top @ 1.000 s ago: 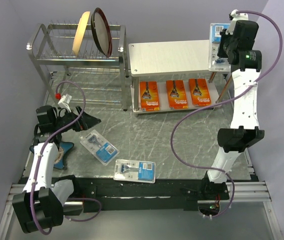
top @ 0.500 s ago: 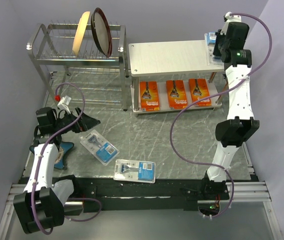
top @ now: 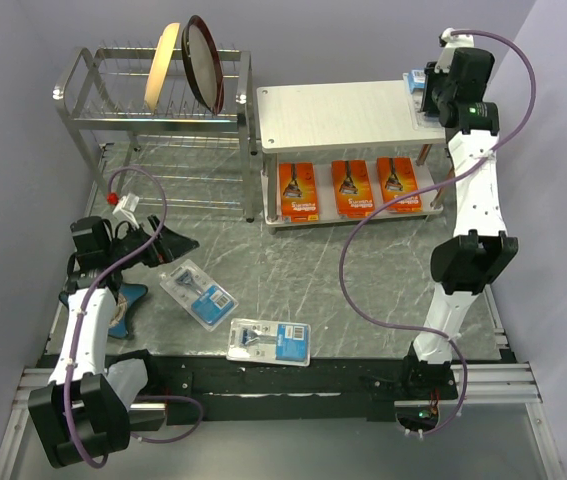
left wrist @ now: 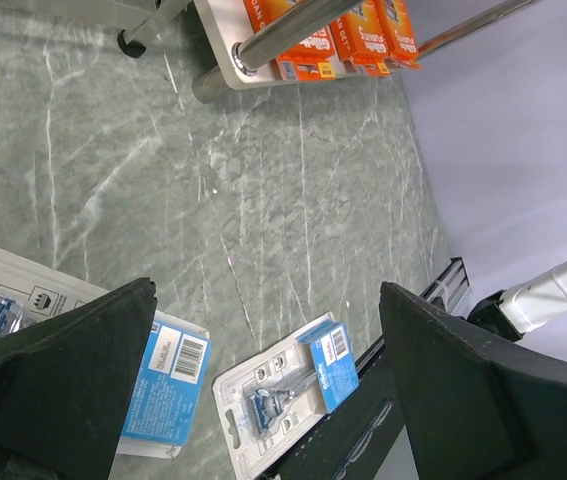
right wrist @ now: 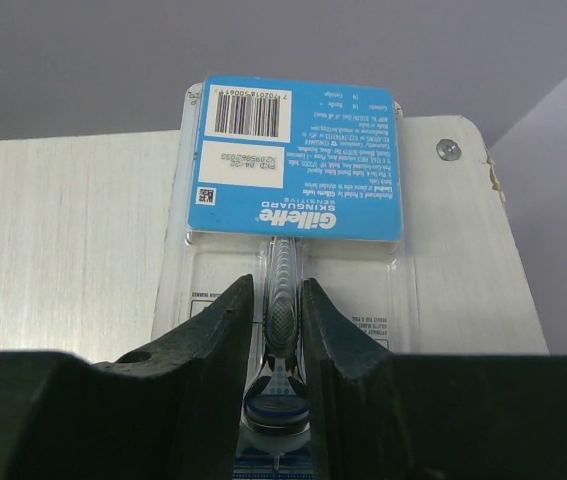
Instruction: Place and organize the shaving razors onto the shelf
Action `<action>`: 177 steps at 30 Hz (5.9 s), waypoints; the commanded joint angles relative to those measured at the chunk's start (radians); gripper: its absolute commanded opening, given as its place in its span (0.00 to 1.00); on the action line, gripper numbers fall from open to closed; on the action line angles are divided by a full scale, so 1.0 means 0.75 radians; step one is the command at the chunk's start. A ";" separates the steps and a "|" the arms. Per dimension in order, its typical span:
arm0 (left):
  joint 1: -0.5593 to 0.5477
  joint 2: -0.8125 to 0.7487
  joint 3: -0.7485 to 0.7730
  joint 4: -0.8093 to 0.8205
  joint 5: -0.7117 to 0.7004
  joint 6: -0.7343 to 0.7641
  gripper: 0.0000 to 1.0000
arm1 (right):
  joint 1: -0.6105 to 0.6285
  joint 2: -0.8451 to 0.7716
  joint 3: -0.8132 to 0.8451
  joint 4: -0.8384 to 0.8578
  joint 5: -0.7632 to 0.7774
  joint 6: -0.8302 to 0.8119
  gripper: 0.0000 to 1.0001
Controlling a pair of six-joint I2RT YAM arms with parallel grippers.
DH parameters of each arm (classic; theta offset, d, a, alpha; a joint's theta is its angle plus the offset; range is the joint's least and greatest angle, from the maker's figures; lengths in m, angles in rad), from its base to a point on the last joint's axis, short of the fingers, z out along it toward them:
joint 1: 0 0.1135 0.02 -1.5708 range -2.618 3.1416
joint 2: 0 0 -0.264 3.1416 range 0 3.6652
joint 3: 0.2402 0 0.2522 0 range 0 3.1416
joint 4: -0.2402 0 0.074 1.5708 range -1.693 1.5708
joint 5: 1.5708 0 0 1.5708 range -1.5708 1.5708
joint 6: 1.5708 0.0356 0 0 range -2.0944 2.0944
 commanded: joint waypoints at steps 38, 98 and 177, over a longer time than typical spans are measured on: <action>0.027 -0.043 0.039 0.073 0.036 -0.070 1.00 | 0.021 -0.663 -0.397 0.165 -0.131 0.080 1.00; 0.100 -0.084 -0.018 0.085 0.028 -0.135 0.99 | -0.149 -0.226 -0.377 0.000 -0.092 0.241 0.34; -1.274 0.329 0.510 -0.944 -0.589 1.512 0.98 | 0.571 -1.232 -1.469 0.428 0.131 0.108 1.00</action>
